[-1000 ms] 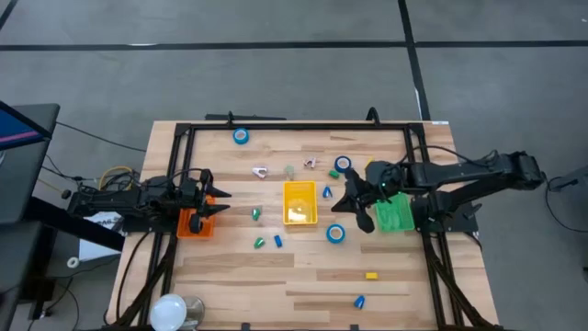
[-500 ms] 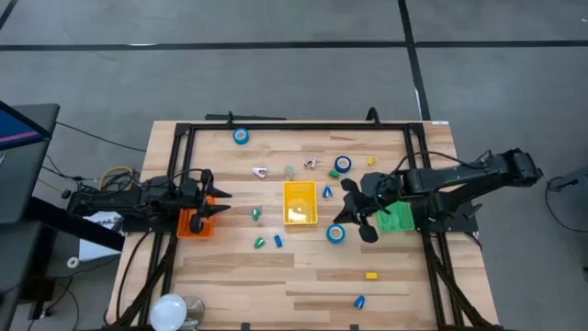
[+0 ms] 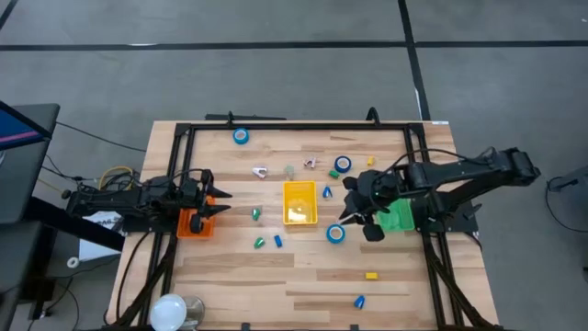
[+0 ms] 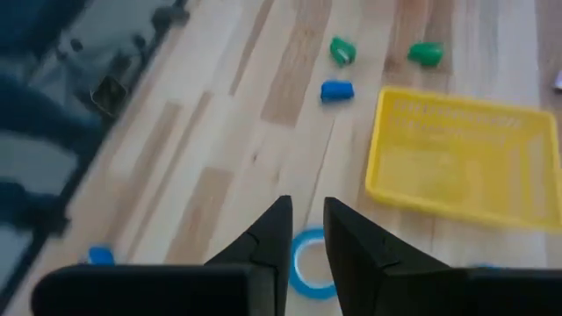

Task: Pick and place Stapler, Stapler remover, tape
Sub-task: Put the blue tape into the yellow basket

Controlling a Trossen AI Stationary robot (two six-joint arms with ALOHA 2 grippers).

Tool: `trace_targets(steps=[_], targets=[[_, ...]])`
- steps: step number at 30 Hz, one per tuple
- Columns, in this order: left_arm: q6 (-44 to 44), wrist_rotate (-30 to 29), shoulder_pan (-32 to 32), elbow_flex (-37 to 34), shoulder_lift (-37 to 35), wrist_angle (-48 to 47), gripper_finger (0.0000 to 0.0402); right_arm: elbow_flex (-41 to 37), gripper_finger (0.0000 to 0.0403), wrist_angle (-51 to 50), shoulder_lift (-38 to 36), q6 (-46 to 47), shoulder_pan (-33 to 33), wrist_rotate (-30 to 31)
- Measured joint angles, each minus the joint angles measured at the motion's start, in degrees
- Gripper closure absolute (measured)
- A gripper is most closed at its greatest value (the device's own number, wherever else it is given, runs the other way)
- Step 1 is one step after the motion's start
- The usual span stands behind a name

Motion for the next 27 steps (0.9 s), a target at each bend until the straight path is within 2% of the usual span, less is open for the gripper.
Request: trace_targets(steps=[11,23,27], targets=[[0.0,0.0,0.0,0.0,0.9,1.0,0.0252,8.6,0.0341,-11.9,8.2,-9.4,1.1,0.4],[0.0,0.0,0.0,0.0,1.1,1.1,0.0252,9.7,0.0339,-13.2,17.1,-14.7,2.1,1.9],[0.0,0.0,0.0,0.0,1.1,1.2,0.0252,9.7,0.0322,-13.1,19.6,-17.5,2.5,2.0]])
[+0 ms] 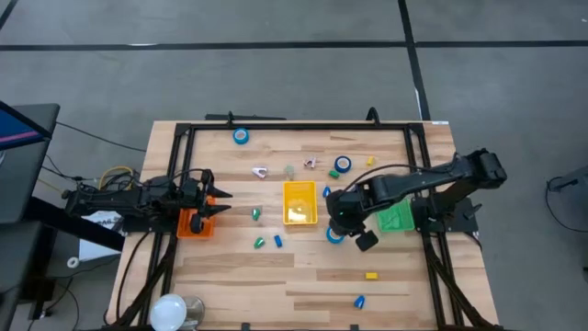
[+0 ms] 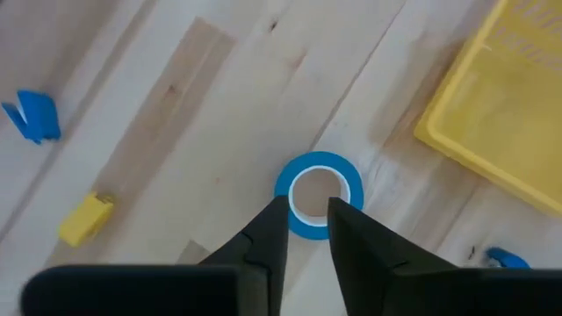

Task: Pick and place Stapler, Stapler remover, tape
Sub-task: Put the blue tape into the yellow basket

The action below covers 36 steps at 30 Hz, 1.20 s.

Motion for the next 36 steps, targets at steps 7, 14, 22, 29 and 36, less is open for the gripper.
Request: trace_targets(steps=[7,14,22,29,36], targets=[[0.0,0.0,0.0,0.0,0.0,0.4,0.0252,0.0,0.0260,0.6,2.6,-4.2,0.8,1.4],[0.0,0.0,0.0,0.0,0.0,0.8,0.0252,-0.7,0.0203,0.9,5.3,-7.5,2.2,4.0],[0.0,0.0,0.0,0.0,0.0,0.9,0.0252,-0.8,0.0170,3.7,5.4,-7.6,3.8,4.2],[0.0,0.0,0.0,0.0,0.0,1.2,0.0252,-2.1,0.0175,3.8,5.4,-7.5,4.6,4.2],[0.0,0.0,0.0,0.0,0.0,1.2,0.0252,-5.5,0.0179,6.2,5.4,-7.5,4.6,4.2]])
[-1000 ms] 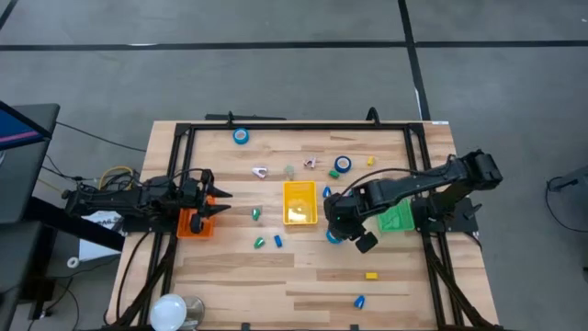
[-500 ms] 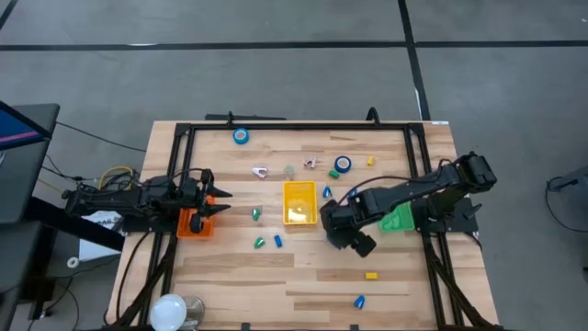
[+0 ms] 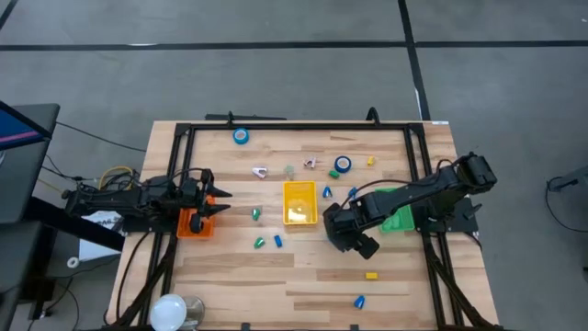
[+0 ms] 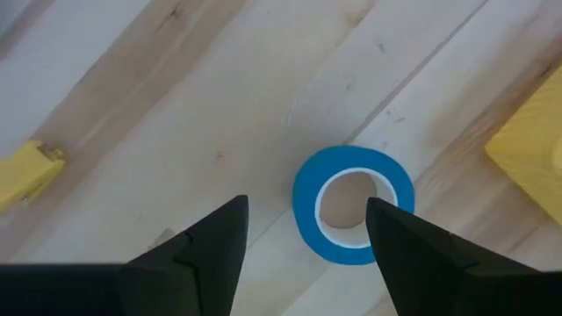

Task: Pick and place Stapler, Stapler remover, tape
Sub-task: Put the blue tape into the yellow basket

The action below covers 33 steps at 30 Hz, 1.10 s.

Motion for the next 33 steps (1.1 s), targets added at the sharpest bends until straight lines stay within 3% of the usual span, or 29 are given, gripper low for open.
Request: trace_targets(steps=[33], targets=[[0.0,0.0,0.0,0.0,0.0,0.6,0.0252,-12.1,0.0183,16.3,0.0,0.0,-0.1,3.2]])
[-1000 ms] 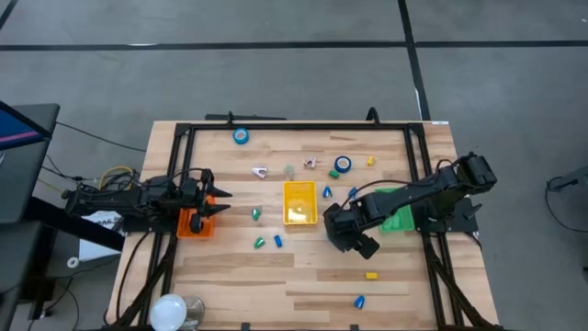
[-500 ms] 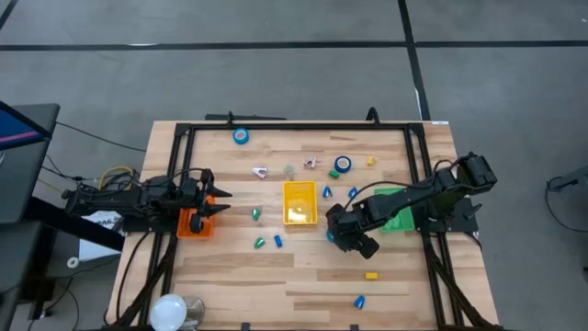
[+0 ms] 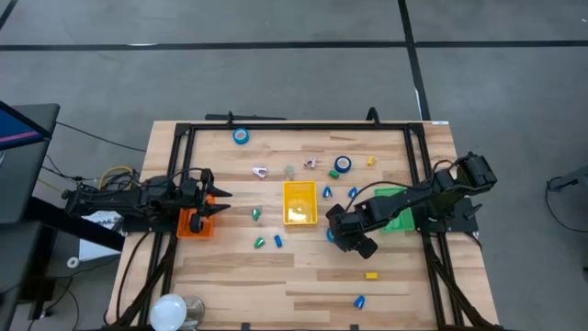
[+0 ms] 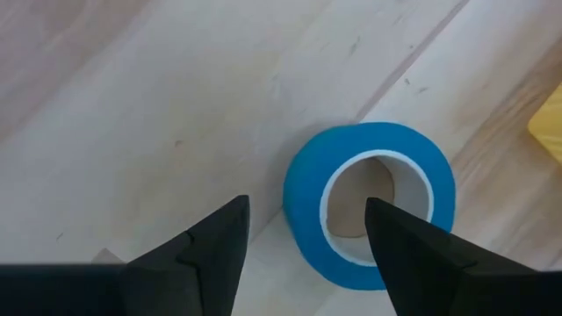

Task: Pick and place Stapler, Stapler remover, tape
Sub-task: Put the blue tape into the yellow basket

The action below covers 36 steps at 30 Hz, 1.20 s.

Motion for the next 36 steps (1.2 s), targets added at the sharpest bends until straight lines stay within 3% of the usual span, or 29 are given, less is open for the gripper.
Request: trace_targets(steps=[5,19,36], targets=[[0.0,0.0,0.0,0.0,0.0,0.1,0.0252,-0.6,0.0206,0.8,0.0,0.0,0.0,-0.1],[0.0,0.0,0.0,0.0,0.0,0.3,0.0252,-0.6,0.0341,0.8,0.0,0.0,0.0,-0.3],[0.0,0.0,0.0,0.0,0.0,0.7,0.0252,4.1,0.0350,-1.3,0.0,0.0,0.0,-0.1]])
